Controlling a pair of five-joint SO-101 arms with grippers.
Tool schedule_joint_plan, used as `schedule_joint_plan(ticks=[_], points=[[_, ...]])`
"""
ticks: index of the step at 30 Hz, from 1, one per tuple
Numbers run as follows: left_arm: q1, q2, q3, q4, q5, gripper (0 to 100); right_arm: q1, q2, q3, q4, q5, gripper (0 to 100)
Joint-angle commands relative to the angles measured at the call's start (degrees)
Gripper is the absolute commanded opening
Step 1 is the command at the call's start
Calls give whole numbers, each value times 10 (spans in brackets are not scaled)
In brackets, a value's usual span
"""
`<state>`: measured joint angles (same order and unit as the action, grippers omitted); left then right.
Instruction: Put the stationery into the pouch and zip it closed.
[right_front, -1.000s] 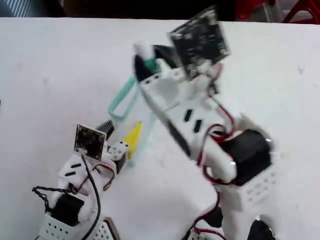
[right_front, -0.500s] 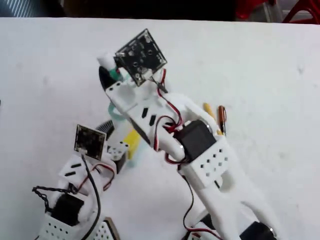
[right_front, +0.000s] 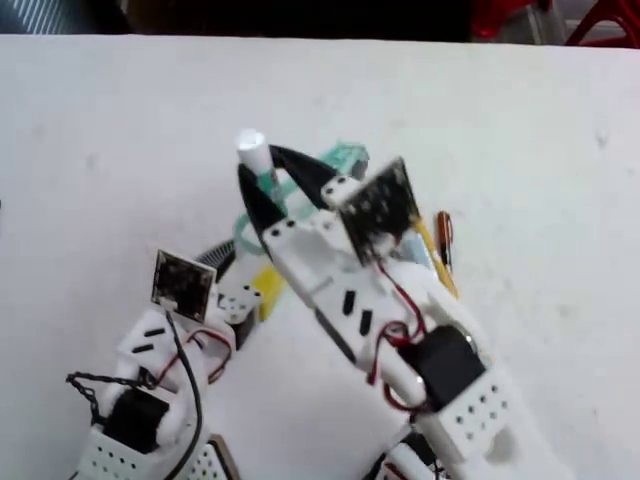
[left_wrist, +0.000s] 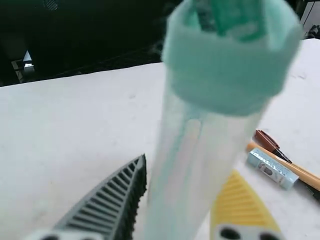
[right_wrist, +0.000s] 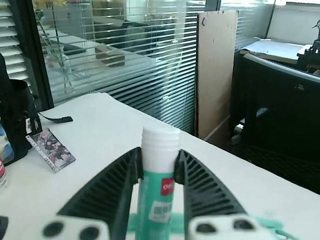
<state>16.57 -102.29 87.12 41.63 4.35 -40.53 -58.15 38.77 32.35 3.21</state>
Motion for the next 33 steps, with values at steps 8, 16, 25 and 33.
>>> schedule_joint_plan(ticks=[8, 16, 25, 33], points=[[-6, -6, -4, -9, -4, 207, 3, -53, 72, -84, 21, 16], [-6, -6, -4, -8, -4, 207, 27, 32, 70, -93, 16, 16], [-6, -6, -4, -11, -4, 207, 12, 7, 59, -29, 18, 50], [-6, -6, -4, -11, -4, 207, 12, 7, -9, 39, 17, 224]])
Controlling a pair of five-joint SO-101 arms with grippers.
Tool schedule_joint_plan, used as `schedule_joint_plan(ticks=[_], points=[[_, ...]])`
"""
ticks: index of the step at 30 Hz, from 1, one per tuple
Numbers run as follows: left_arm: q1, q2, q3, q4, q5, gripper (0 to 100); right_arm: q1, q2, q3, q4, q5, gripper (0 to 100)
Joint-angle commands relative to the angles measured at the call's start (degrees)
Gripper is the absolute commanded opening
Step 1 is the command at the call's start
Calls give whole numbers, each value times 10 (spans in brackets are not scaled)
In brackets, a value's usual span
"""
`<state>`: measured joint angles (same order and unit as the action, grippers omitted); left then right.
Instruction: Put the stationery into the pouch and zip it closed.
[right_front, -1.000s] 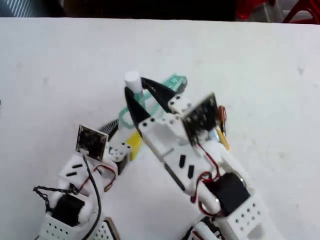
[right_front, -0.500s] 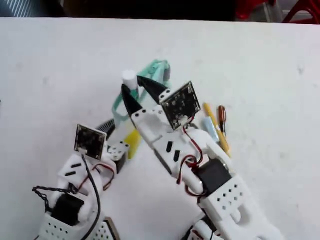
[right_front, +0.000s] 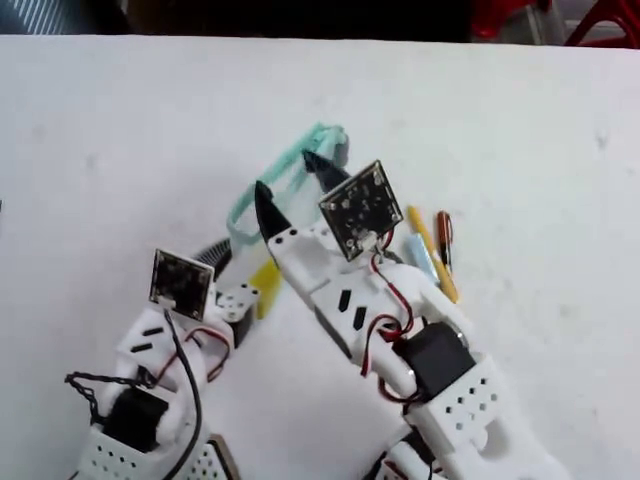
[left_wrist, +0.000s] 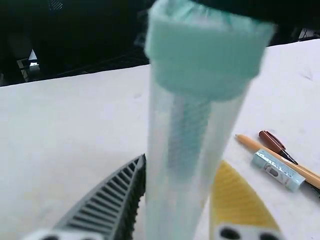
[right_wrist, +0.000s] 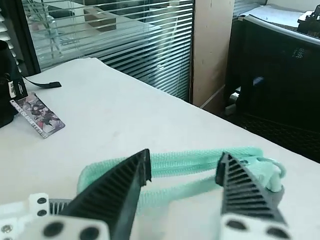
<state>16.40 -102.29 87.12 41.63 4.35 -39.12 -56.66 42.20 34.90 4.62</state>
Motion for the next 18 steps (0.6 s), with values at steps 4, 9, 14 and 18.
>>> schedule_joint_plan(ticks=[4, 9, 14, 18], points=[[-4, -6, -4, -11, -4, 207, 1, -8, -69, 22, 6, 220], [-4, -6, -4, -9, -4, 207, 64, -11, -117, 42, 7, 220], [-4, -6, -4, -10, -4, 206, 174, -7, -179, 122, 4, 219], [-4, -6, -4, -10, -4, 206, 256, -6, -204, 196, 7, 193]])
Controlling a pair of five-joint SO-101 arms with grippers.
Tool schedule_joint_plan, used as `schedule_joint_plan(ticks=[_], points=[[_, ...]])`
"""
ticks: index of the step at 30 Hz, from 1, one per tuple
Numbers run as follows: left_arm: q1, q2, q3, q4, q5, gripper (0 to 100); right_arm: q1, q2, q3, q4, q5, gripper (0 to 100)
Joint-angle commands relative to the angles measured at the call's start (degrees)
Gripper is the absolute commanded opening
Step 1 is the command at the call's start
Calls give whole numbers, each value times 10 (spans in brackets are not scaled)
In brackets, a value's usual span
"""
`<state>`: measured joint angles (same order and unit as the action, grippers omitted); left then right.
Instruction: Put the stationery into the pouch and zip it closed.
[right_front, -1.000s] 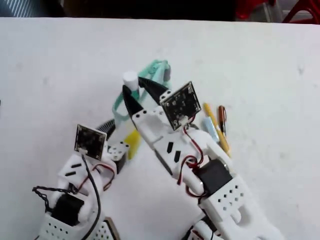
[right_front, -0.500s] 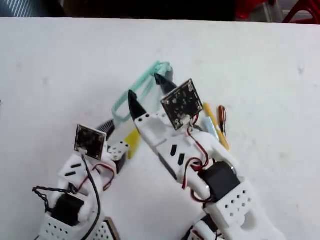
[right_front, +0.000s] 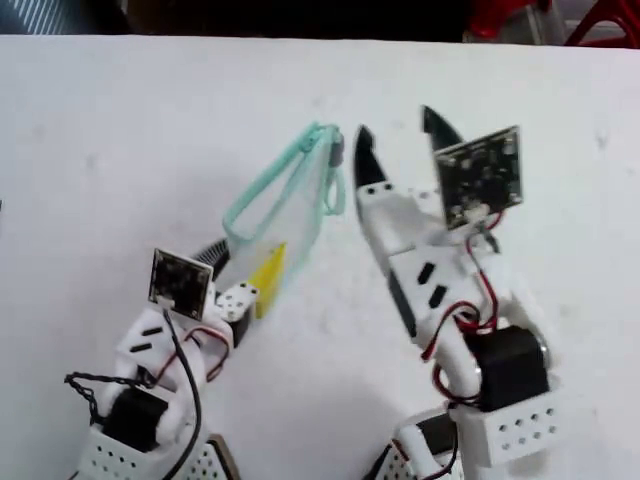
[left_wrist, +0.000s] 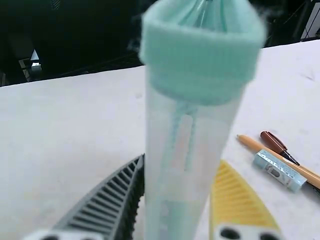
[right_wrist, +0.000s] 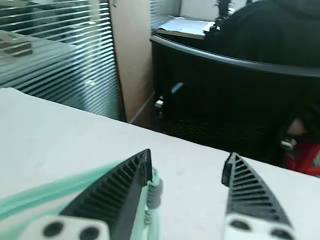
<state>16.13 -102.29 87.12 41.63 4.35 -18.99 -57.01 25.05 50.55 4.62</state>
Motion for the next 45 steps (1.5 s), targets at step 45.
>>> schedule_joint_plan(ticks=[45], points=[[0, -6, -4, -11, -4, 206, 160, 385, 150, 2, 136, 122]])
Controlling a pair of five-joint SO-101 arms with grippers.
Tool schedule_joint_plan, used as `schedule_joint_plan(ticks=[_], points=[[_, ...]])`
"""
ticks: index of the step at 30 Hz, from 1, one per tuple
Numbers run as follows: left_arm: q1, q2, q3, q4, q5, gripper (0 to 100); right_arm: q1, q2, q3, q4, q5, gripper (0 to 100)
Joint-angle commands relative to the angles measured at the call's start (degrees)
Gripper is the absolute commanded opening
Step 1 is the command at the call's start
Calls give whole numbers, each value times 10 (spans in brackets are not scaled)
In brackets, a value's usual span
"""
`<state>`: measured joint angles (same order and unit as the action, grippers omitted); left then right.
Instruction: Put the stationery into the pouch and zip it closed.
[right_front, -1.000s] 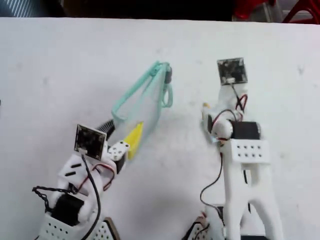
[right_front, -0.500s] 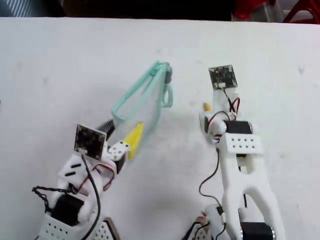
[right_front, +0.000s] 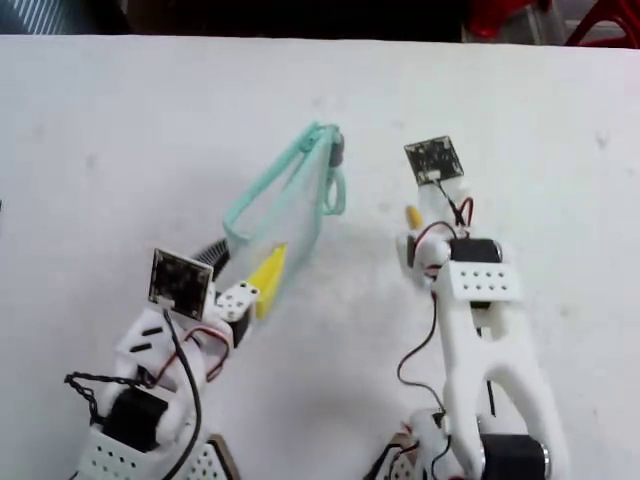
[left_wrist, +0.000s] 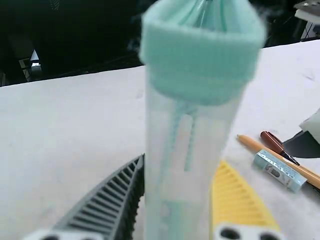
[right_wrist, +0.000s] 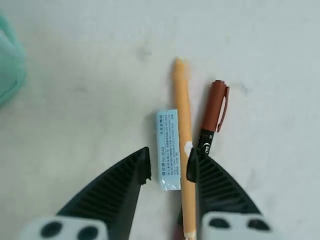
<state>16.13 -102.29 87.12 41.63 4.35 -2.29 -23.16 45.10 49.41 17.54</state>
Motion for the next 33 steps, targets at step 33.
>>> schedule_joint_plan(ticks=[33], points=[[0, -6, -4, -9, -4, 206, -4, 331, -211, 1, 11, 107]])
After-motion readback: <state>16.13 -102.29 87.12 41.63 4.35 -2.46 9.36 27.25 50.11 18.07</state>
